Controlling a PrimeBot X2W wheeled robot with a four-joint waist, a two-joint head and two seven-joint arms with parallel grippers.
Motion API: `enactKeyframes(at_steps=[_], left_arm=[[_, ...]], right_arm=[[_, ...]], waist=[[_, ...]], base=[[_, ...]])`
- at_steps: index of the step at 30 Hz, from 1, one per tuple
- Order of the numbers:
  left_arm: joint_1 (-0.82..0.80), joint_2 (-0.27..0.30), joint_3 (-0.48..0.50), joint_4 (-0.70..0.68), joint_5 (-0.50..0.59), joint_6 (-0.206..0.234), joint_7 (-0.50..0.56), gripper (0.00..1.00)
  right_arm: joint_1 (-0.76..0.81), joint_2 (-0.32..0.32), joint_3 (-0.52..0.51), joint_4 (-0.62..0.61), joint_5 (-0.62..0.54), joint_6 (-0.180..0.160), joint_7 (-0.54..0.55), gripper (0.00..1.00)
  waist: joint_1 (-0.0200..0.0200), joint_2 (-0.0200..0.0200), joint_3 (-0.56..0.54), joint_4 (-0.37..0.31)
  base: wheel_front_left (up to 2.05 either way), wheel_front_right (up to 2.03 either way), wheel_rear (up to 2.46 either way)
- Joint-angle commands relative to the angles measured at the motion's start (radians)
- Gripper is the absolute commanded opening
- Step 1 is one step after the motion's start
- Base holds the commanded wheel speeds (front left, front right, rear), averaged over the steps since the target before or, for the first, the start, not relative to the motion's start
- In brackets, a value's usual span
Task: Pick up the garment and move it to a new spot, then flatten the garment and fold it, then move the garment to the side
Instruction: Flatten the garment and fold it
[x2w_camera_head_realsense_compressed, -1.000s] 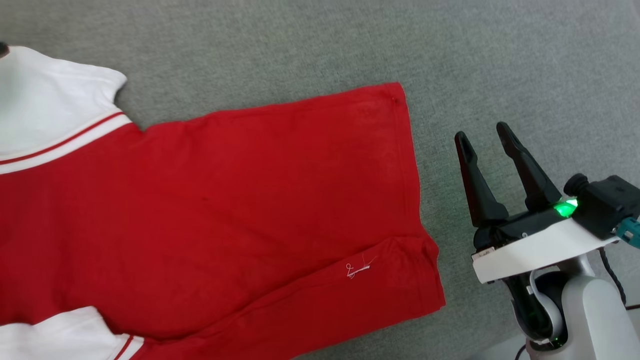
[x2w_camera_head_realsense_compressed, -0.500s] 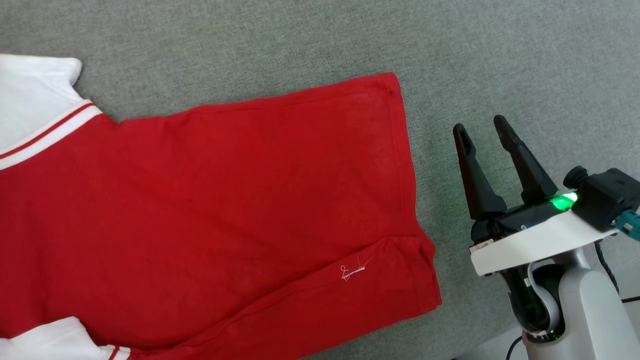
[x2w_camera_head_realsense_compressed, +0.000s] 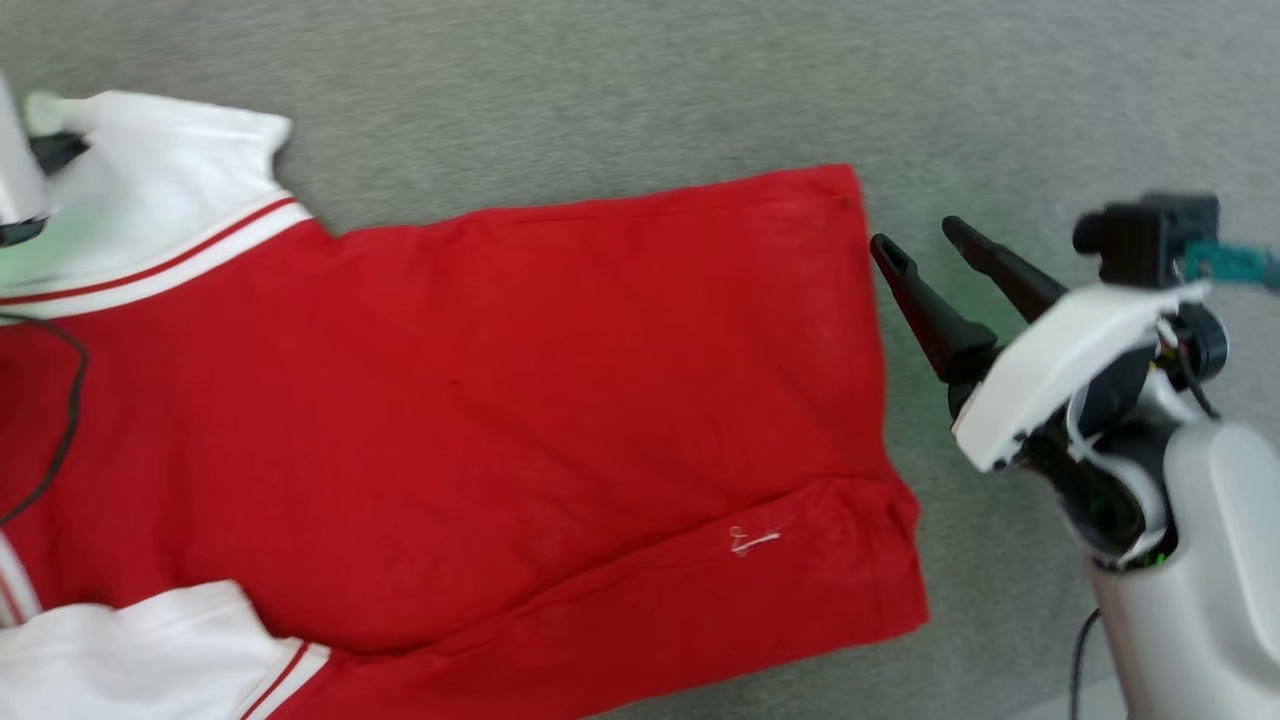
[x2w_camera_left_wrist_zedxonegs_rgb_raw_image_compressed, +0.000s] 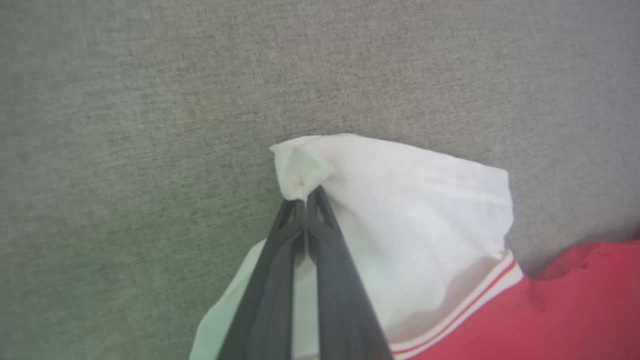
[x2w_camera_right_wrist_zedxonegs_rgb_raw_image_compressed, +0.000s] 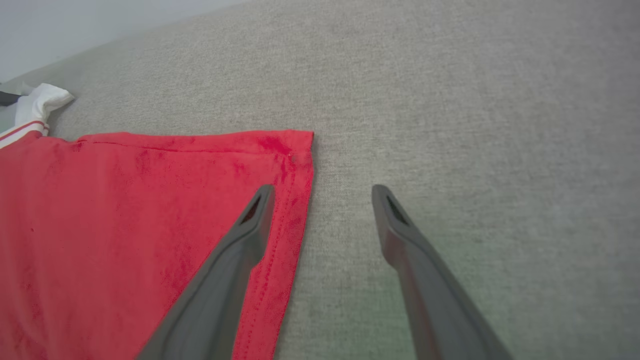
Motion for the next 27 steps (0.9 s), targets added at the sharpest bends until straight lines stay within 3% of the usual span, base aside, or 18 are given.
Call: enactKeyframes(at_steps=[1,7,14,19,20,21,27], left_arm=[[-0.015,-0.003,-0.002,-0.002,0.004,-0.008,-0.007,0.0],[-0.089,-0.049,-0.041,-0.03,0.046,-0.062,-0.03,0.0],[-0.131,-0.077,-0.058,-0.037,0.06,-0.103,-0.053,0.0],[-0.122,-0.085,-0.061,-0.028,0.061,-0.118,-0.072,0.0],[-0.119,-0.085,-0.061,-0.025,0.06,-0.121,-0.077,0.0],[-0.116,-0.085,-0.06,-0.023,0.059,-0.121,-0.079,0.0],[-0.095,-0.084,-0.051,-0.011,0.049,-0.132,-0.108,0.0]], right_arm=[[-0.019,-0.006,0.003,0.006,0.009,0.0,0.021,1.0],[-0.142,-0.037,-0.004,0.075,0.034,0.0,0.245,1.0],[-0.253,-0.043,-0.034,0.21,0.011,-0.001,0.401,1.0],[-0.248,-0.021,-0.026,0.296,0.0,-0.001,0.507,1.0],[-0.246,-0.017,-0.024,0.3,0.002,-0.001,0.513,0.4],[-0.245,-0.014,-0.022,0.3,0.006,-0.001,0.516,0.0],[-0.257,-0.043,-0.018,0.233,0.001,0.0,0.478,0.0]], waist=[[-0.0001,0.0,-0.008,0.03],[-0.0001,0.0,0.014,0.099],[-0.0001,0.0,0.04,0.141],[-0.0001,0.0,0.044,0.154],[-0.0001,0.0,0.044,0.156],[-0.0001,0.0,0.044,0.157],[-0.0001,0.0,0.021,0.165]], base=[[0.0,0.0,0.0],[0.0,0.0,0.0],[0.0,0.0,0.0],[0.0,0.0,0.0],[0.0,0.0,0.0],[0.0,0.0,0.0],[0.0,0.0,0.0]])
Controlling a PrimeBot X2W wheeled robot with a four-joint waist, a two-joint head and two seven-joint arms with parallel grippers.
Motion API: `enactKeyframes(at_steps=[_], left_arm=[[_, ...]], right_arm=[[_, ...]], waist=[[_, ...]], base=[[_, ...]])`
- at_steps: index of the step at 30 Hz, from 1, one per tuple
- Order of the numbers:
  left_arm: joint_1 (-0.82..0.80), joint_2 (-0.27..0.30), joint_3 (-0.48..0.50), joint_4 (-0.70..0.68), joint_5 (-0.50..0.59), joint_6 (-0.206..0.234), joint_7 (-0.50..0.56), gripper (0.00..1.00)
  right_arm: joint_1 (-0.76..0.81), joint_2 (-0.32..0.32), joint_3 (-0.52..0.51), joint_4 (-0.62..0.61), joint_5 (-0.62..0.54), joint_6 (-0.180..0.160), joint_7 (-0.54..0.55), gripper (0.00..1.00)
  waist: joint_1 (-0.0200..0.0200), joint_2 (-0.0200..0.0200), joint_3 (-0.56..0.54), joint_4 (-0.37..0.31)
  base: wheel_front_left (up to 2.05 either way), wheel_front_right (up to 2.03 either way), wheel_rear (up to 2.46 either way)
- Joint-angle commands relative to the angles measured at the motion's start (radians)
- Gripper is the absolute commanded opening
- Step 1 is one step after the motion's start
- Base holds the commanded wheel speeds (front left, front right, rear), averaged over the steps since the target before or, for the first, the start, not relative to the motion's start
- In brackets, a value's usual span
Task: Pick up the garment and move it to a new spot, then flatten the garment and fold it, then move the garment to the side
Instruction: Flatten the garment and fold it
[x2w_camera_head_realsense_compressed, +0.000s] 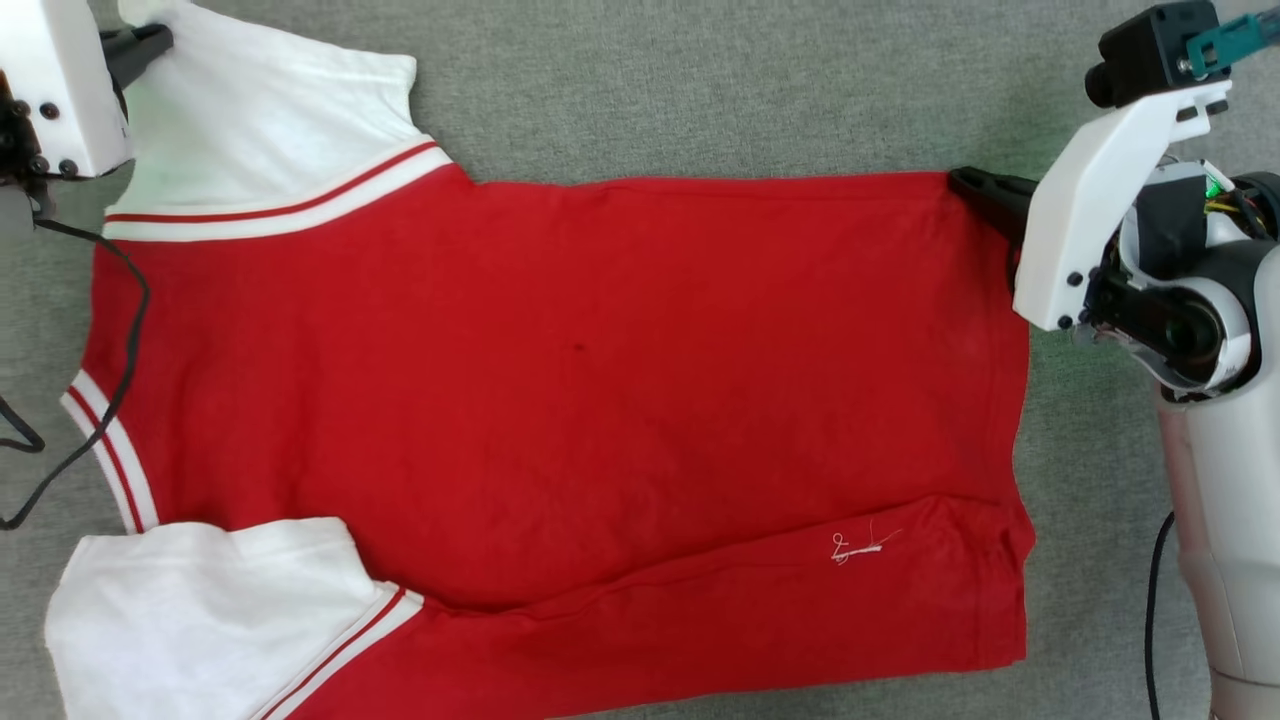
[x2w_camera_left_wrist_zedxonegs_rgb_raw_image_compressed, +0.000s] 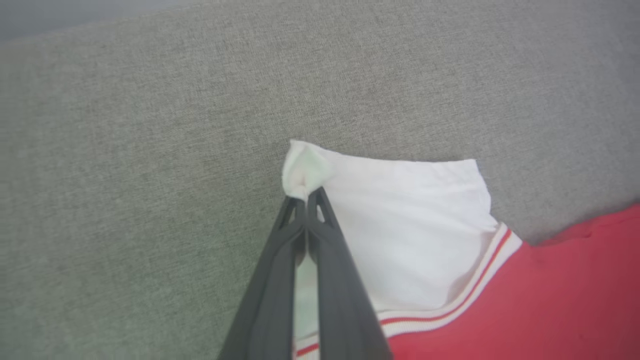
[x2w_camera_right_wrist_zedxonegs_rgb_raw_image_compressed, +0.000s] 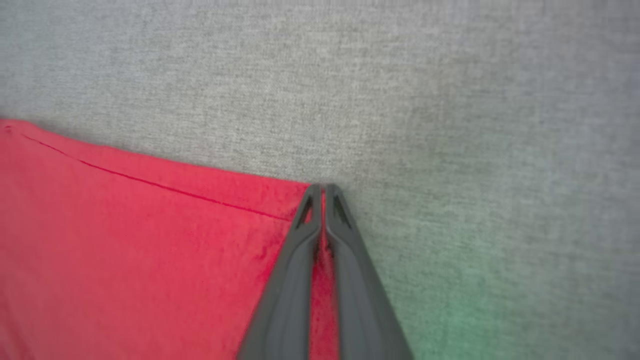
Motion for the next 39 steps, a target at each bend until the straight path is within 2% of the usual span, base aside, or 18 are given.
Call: enactKeyframes(at_steps=[1,8,14,24,34,35,36,37,38,39], left_arm=[[0.014,-0.001,0.004,0.001,-0.003,-0.005,-0.008,0.0],[0.104,-0.007,0.055,-0.006,-0.045,-0.022,-0.127,0.0],[0.292,-0.035,0.148,-0.043,-0.135,-0.018,-0.285,0.0],[0.703,-0.02,0.224,-0.175,-0.188,0.02,-0.469,0.0],[1.045,-0.073,0.206,-0.274,-0.234,0.073,-0.544,0.0],[1.067,-0.082,0.202,-0.277,-0.241,0.073,-0.547,0.45],[1.083,-0.093,0.198,-0.278,-0.25,0.069,-0.55,0.85],[1.096,-0.102,0.195,-0.277,-0.254,0.066,-0.556,1.0],[1.108,-0.107,0.192,-0.272,-0.251,0.068,-0.562,1.0],[1.12,-0.11,0.187,-0.266,-0.247,0.071,-0.565,1.0]], right_arm=[[0.039,0.003,0.015,0.01,-0.007,0.0,-0.002,0.0],[0.085,-0.035,-0.007,-0.089,-0.032,-0.001,-0.081,0.0],[0.211,-0.05,-0.057,-0.165,-0.035,-0.001,-0.102,0.0],[0.484,-0.016,-0.153,-0.257,-0.011,-0.001,-0.104,0.0],[0.7,0.029,-0.204,-0.218,0.056,-0.001,-0.205,0.0],[0.712,0.029,-0.205,-0.211,0.056,-0.001,-0.222,0.0],[0.722,0.024,-0.206,-0.201,0.052,-0.001,-0.24,0.18],[0.738,0.024,-0.202,-0.187,0.05,-0.001,-0.249,0.55],[0.751,0.026,-0.196,-0.177,0.051,-0.001,-0.264,1.0],[0.756,0.029,-0.191,-0.171,0.057,-0.001,-0.279,1.0]], waist=[[0.0,0.0,-0.012,0.005],[0.0,0.0,-0.102,0.029],[0.0,0.0,-0.212,0.069],[0.0,0.0,-0.349,0.115],[0.0,0.0,-0.419,0.131],[0.0,0.0,-0.423,0.13],[0.0,0.0,-0.428,0.131],[0.0,0.0,-0.434,0.13],[0.0,0.0,-0.439,0.131],[0.0,0.0,-0.443,0.13]], base=[[0.0,0.0,0.0],[0.0,0.0,0.0],[0.0,0.0,0.0],[0.0,0.0,0.0],[0.0,0.0,0.0],[0.0,0.0,0.0],[0.0,0.0,0.0],[0.0,0.0,0.0],[0.0,0.0,0.0],[0.0,0.0,0.0]])
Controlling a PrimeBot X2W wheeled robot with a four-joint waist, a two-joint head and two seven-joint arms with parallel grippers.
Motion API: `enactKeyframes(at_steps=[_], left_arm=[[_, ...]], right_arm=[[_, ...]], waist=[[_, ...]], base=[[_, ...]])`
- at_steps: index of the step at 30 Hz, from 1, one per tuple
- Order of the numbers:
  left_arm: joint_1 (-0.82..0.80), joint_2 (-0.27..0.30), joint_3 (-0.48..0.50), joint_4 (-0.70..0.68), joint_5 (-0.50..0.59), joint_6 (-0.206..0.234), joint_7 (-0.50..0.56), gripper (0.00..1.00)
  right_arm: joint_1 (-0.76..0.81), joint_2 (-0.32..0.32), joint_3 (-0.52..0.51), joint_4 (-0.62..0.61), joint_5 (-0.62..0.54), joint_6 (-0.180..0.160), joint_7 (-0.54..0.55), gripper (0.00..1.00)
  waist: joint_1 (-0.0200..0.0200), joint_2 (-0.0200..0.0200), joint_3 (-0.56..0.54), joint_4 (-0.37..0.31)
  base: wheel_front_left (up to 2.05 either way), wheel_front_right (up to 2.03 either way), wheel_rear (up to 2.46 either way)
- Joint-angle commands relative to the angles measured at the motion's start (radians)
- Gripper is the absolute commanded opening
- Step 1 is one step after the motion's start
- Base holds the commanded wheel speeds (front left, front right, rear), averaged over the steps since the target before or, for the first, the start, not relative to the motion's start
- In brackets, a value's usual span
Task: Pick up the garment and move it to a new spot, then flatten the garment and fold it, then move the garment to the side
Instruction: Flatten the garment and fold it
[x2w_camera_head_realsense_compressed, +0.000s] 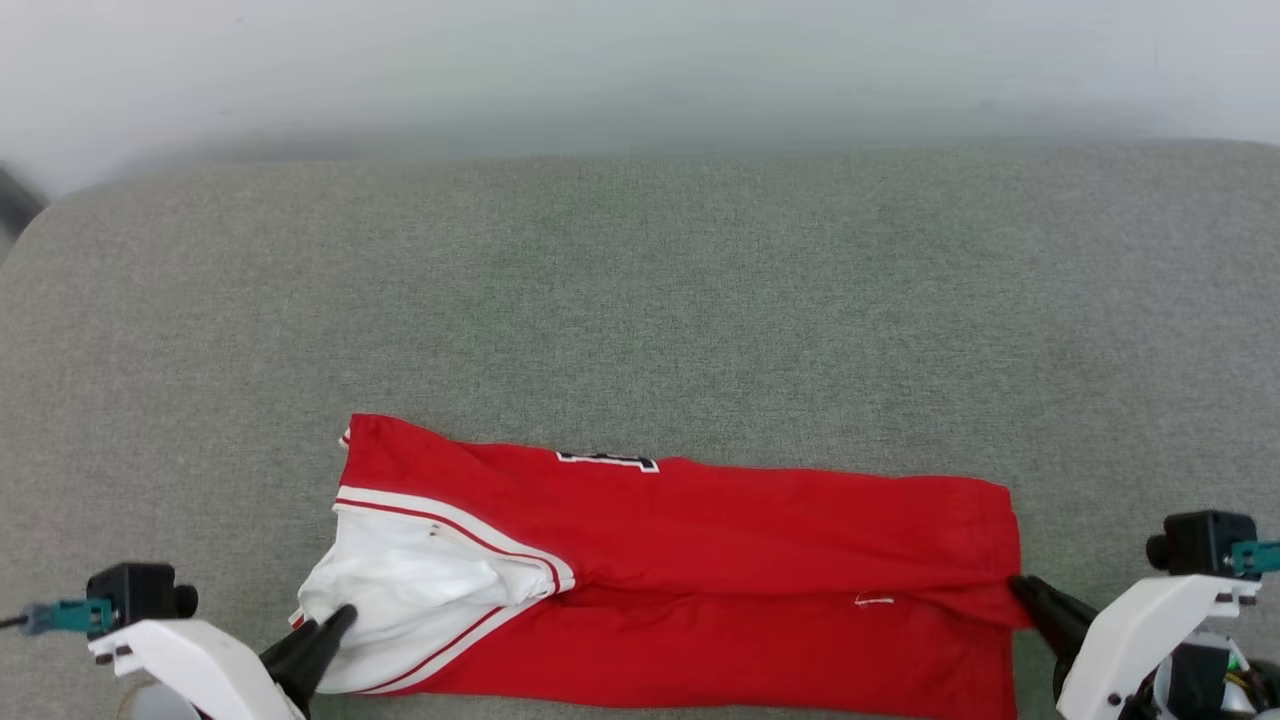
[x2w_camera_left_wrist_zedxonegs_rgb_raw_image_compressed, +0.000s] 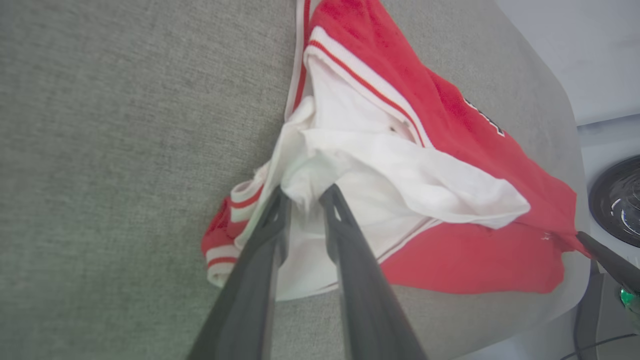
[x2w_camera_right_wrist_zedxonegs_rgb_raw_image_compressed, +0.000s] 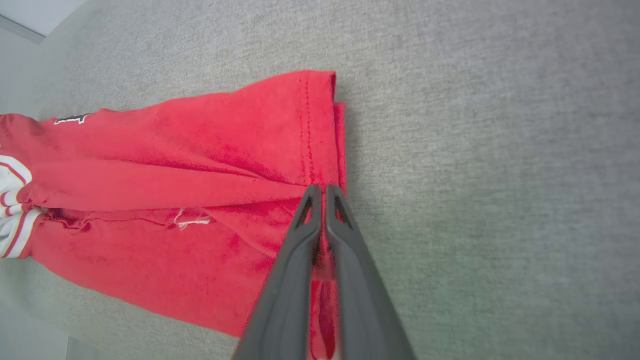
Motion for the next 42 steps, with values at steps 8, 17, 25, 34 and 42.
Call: enactKeyframes(at_steps=[8,17,25,34,42], left_arm=[[0.061,-0.011,0.014,-0.014,0.089,0.041,-0.131,1.0],[0.036,-0.028,0.033,-0.114,0.209,0.119,-0.272,1.0],[-0.019,-0.103,-0.002,-0.164,0.322,0.142,-0.417,1.0],[-0.101,-0.152,-0.045,-0.168,0.544,0.128,-0.543,1.0],[-0.123,-0.216,0.012,-0.183,0.684,0.101,-0.552,1.0]], right_arm=[[0.083,-0.019,0.011,-0.023,0.012,-0.001,-0.066,1.0],[0.101,-0.025,-0.07,-0.177,-0.015,-0.001,0.003,1.0],[0.031,-0.026,-0.131,-0.205,-0.066,-0.001,0.195,1.0],[-0.007,0.01,-0.174,-0.144,-0.097,-0.001,0.304,1.0],[-0.015,0.046,-0.189,-0.066,-0.106,-0.001,0.343,1.0]], waist=[[0.0002,0.0,-0.053,-0.01],[0.0002,0.0,-0.1,-0.01],[0.0002,0.0,-0.11,0.018],[0.0002,0.0,-0.046,0.106],[0.0002,0.0,-0.009,0.142]], base=[[0.0,0.0,0.0],[0.0,0.0,0.0],[0.0,0.0,0.0],[0.0,0.0,0.0],[0.0,0.0,0.0]])
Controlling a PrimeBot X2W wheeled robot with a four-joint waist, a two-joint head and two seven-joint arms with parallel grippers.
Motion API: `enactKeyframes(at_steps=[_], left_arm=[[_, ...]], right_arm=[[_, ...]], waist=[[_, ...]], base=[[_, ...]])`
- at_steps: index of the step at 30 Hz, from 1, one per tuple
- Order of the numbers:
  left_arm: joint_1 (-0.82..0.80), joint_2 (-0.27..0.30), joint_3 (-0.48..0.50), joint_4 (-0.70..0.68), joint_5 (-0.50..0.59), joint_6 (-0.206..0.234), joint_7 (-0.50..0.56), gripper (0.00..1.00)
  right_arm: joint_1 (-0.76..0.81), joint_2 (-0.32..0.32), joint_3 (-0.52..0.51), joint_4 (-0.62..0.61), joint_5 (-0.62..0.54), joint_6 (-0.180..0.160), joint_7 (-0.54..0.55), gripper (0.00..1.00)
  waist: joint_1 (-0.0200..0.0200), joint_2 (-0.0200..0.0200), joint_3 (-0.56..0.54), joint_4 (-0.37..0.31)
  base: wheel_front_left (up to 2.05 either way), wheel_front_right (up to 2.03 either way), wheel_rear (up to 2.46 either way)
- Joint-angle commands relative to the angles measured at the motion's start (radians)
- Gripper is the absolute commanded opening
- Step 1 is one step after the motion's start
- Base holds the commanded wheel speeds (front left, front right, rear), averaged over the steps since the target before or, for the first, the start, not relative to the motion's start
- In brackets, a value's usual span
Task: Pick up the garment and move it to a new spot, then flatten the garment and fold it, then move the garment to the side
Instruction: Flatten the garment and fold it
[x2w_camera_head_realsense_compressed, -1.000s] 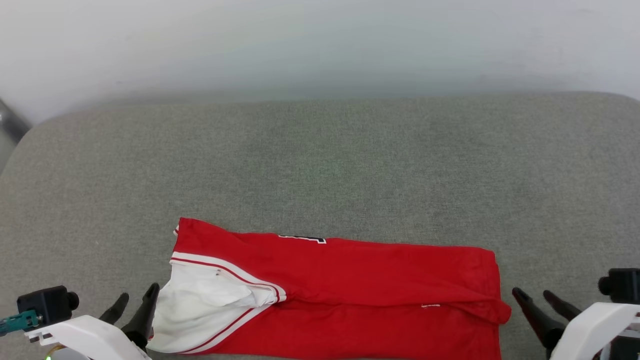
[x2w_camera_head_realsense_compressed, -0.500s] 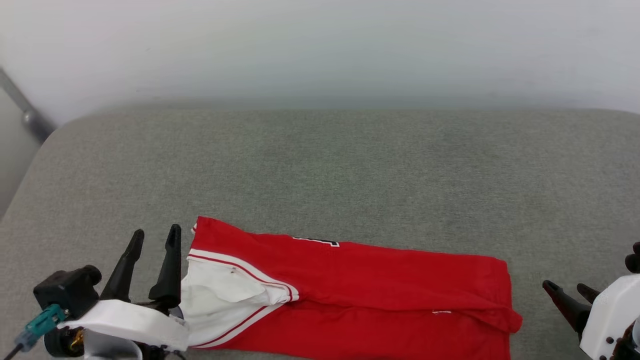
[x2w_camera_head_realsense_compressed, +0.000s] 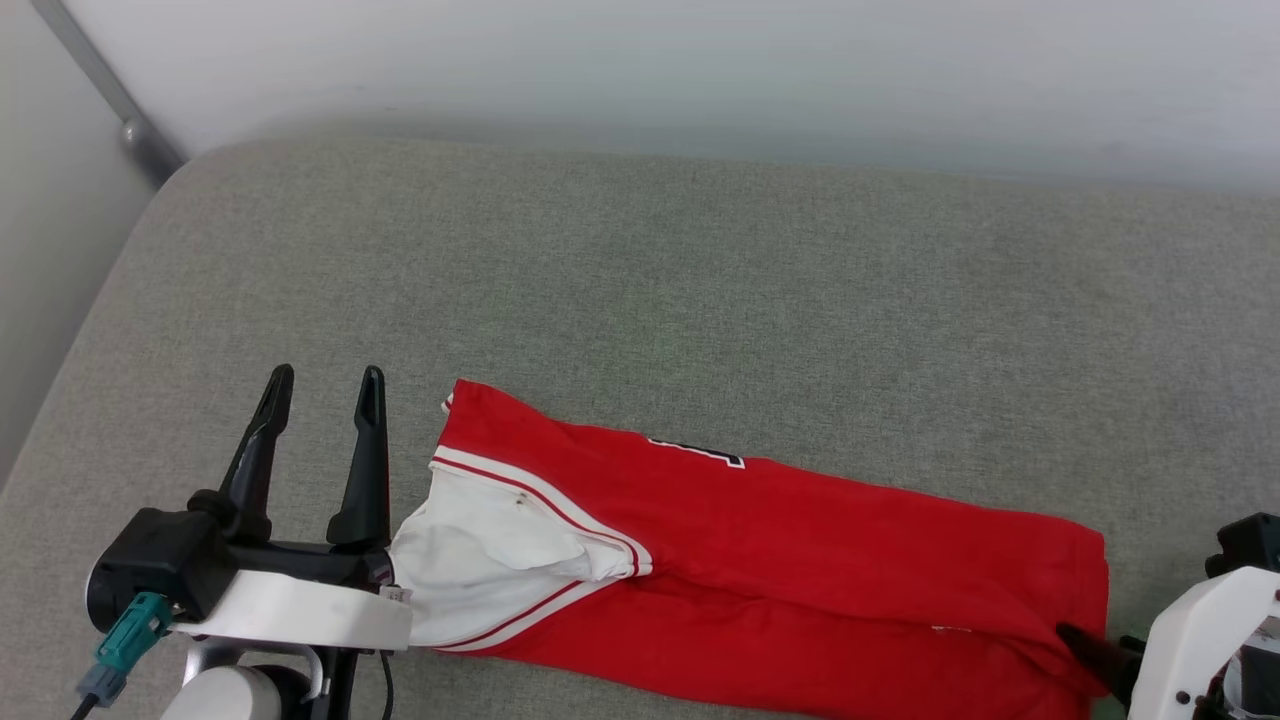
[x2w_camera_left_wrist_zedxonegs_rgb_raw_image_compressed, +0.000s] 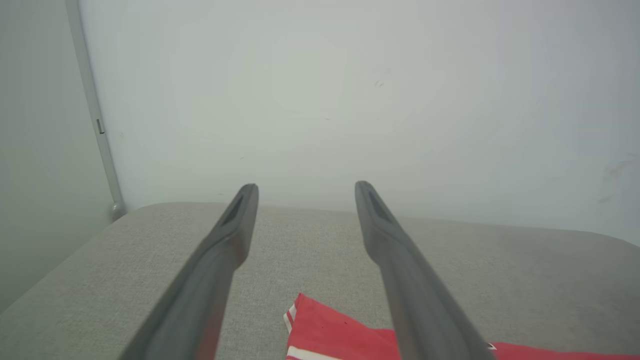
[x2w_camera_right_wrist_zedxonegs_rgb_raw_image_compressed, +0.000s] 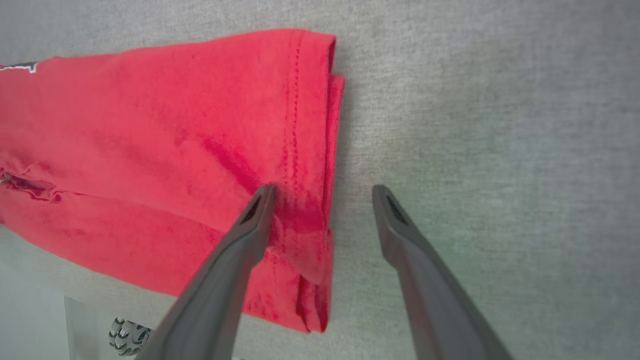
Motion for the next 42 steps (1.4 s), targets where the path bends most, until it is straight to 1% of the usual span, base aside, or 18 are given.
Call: enactKeyframes(at_steps=[1,4,8,9,10,11,16,22,26,29,33,39,42], left_arm=[[-0.007,-0.009,0.008,-0.004,0.01,-0.005,-0.006,1.0],[-0.001,-0.025,0.026,-0.006,0.045,-0.029,-0.007,1.0],[0.006,-0.03,0.045,0.003,0.07,-0.053,-0.007,1.0],[0.009,-0.033,0.05,0.005,0.075,-0.054,-0.007,1.0],[0.012,-0.037,0.056,0.006,0.079,-0.057,-0.007,1.0],[0.017,-0.039,0.062,0.008,0.084,-0.058,-0.006,1.0],[0.04,-0.042,0.081,0.014,0.104,-0.056,-0.007,1.0],[0.067,-0.026,0.078,0.022,0.113,-0.052,-0.002,1.0],[0.072,-0.022,0.067,0.022,0.121,-0.047,0.016,1.0],[0.077,-0.019,0.062,0.017,0.12,-0.043,0.026,1.0],[0.082,-0.014,0.055,0.007,0.124,-0.04,0.04,1.0],[0.086,-0.012,0.048,-0.008,0.125,-0.035,0.051,1.0],[0.088,-0.015,0.048,-0.011,0.126,-0.028,0.049,1.0]], right_arm=[[-0.016,0.008,0.001,0.011,0.0,-0.001,0.0,1.0],[-0.018,0.015,0.014,0.054,0.008,-0.001,0.01,1.0],[-0.016,0.031,0.041,0.099,0.018,-0.001,0.038,1.0],[-0.016,0.035,0.046,0.105,0.024,-0.001,0.045,0.49],[-0.019,0.037,0.051,0.107,0.028,-0.001,0.05,0.2],[-0.026,0.035,0.054,0.107,0.032,-0.001,0.053,0.0],[-0.056,-0.003,0.063,0.095,0.051,-0.001,0.054,0.0],[-0.074,-0.027,0.064,0.077,0.071,-0.001,0.027,0.0],[-0.071,-0.057,0.084,0.068,0.077,-0.001,0.022,0.0],[-0.081,-0.08,0.081,0.07,0.075,-0.001,0.014,0.0],[-0.092,-0.102,0.038,0.078,0.067,-0.001,0.009,0.0],[-0.104,-0.125,-0.086,0.053,0.047,-0.001,0.02,0.0],[-0.113,-0.126,-0.146,0.038,0.038,-0.001,0.026,0.0]], waist=[[0.0,0.0,0.008,0.006],[0.0,0.0,0.019,0.008],[0.0,0.0,0.027,0.011],[0.0,0.0,0.027,0.01],[0.0,0.0,0.026,0.009],[0.0,0.0,0.025,0.006],[0.0,0.0,0.008,-0.006],[0.0,0.0,-0.026,-0.014],[0.0,0.0,-0.052,-0.032],[0.0,0.0,-0.066,-0.051],[0.0,0.0,-0.077,-0.075],[0.0,0.0,-0.08,-0.109],[0.0,0.0,-0.077,-0.124]], base=[[0.0,0.0,0.0],[0.0,0.0,0.0],[0.0,0.0,0.0],[0.0,0.0,0.0],[0.0,0.0,0.0],[0.0,0.0,0.0],[0.0,0.0,0.0],[0.0,0.0,0.0],[0.0,0.0,0.0],[0.0,0.0,0.0],[0.0,0.0,0.0],[0.0,0.0,0.0],[0.0,0.0,0.0]])
